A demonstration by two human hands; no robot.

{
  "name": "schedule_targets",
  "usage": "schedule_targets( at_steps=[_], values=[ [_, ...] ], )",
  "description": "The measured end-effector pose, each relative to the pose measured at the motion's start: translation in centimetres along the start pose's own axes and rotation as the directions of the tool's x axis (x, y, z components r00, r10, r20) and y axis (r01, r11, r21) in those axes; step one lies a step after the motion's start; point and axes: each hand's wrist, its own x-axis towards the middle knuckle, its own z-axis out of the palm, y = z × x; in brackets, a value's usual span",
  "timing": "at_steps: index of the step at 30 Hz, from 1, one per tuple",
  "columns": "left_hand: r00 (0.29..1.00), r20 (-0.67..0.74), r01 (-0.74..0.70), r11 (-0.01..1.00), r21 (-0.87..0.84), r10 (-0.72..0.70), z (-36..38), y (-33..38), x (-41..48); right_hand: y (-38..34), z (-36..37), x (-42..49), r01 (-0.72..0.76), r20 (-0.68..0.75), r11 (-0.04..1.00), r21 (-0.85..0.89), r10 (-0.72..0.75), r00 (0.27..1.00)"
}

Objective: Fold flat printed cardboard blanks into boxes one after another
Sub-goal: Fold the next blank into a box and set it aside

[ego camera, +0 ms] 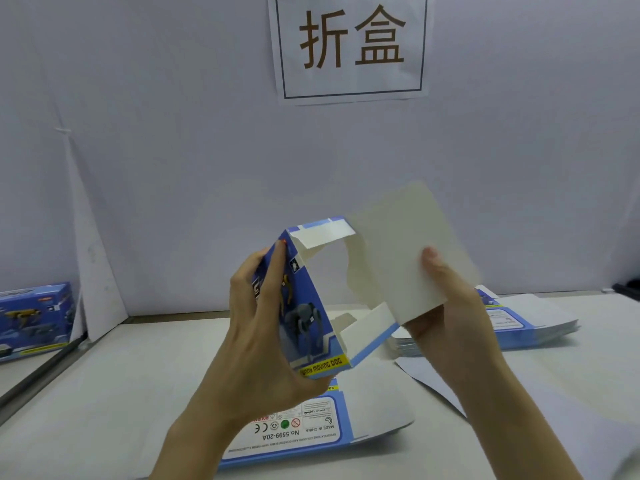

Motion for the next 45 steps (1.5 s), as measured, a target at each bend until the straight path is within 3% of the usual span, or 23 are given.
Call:
schedule_targets(
  at_steps=[2,4,6,7,9,12,16,18,21,23,26,30,36,39,41,45],
  values=[
    [1.0,-0.001,-0.018,0.999,-0.026,0.018,-0.1,0.3,0.0,0.3,-0.2,0.2,-0.299,-0.008,0.951,0.079,0.3,0.954],
    [1.0,0.009,-0.017,1.0,-0.018,0.018,0.0,0.5,-0.2,1.0,-0.5,0.1,-0.564,0.081,0.826,0.012,0.562,0.823],
    [1.0,0.0,-0.018,1.0,0.003,0.018,0.2,0.6,0.2,1.6,-1.1,0.2,-0.655,0.155,0.749,-0.098,0.661,0.734],
    [1.0,-0.024,0.01,1.0,-0.001,-0.01,0.1,0.7,0.5,1.5,-1.3,0.3,-0.653,0.153,0.741,-0.156,0.671,0.725],
    [0.995,-0.065,0.076,0.996,-0.048,-0.079,-0.5,0.6,1.1,1.3,-1.4,0.5,-0.58,0.105,0.782,-0.229,0.612,0.784],
    [0.999,0.026,-0.03,0.998,0.061,0.028,-0.9,0.6,0.6,1.0,-1.7,1.2,-0.445,0.061,0.881,-0.159,0.459,0.886],
    [0.993,0.109,-0.044,0.995,0.086,0.034,0.6,1.5,-0.4,1.2,-2.3,1.0,-0.574,0.118,0.8,-0.173,0.595,0.795],
    [0.995,0.104,-0.021,0.995,0.1,0.011,1.3,1.9,-0.3,1.0,-2.6,1.0,-0.539,0.091,0.819,-0.197,0.562,0.822],
    [0.999,0.046,0.021,0.992,0.122,-0.027,1.0,1.9,-0.1,0.0,-3.0,1.5,-0.293,-0.041,0.919,-0.263,0.293,0.955],
    [0.997,0.069,0.022,0.985,0.168,-0.034,0.4,1.5,-0.1,-0.8,-3.3,1.6,-0.067,-0.086,0.931,-0.358,0.038,0.996],
    [0.992,0.104,0.044,0.98,0.193,-0.065,-0.3,1.0,-0.2,-1.3,-2.9,1.1,0.186,-0.009,0.862,-0.472,-0.216,0.976],
    [0.992,0.106,0.042,0.972,0.231,-0.068,-0.7,0.9,-0.3,-1.2,-1.9,0.3,0.364,0.077,0.75,-0.553,-0.389,0.918],
    [0.986,0.124,0.08,0.969,0.235,-0.112,-0.8,1.1,-0.2,-0.4,-1.7,0.2,0.46,0.149,0.697,-0.551,-0.46,0.875],
    [0.99,0.112,0.056,0.956,0.287,-0.092,-0.4,1.2,-0.3,-0.4,-1.9,0.6,0.468,0.16,0.719,-0.514,-0.456,0.876],
    [0.99,0.113,0.049,0.951,0.305,-0.087,-0.2,1.2,-0.4,-0.5,-1.8,0.7,0.417,0.184,0.787,-0.455,-0.376,0.908],
    [0.987,0.119,0.057,0.936,0.346,-0.104,0.1,1.1,-0.4,-0.6,-1.5,0.6,0.168,0.233,0.964,-0.204,-0.119,0.965]
  ],
)
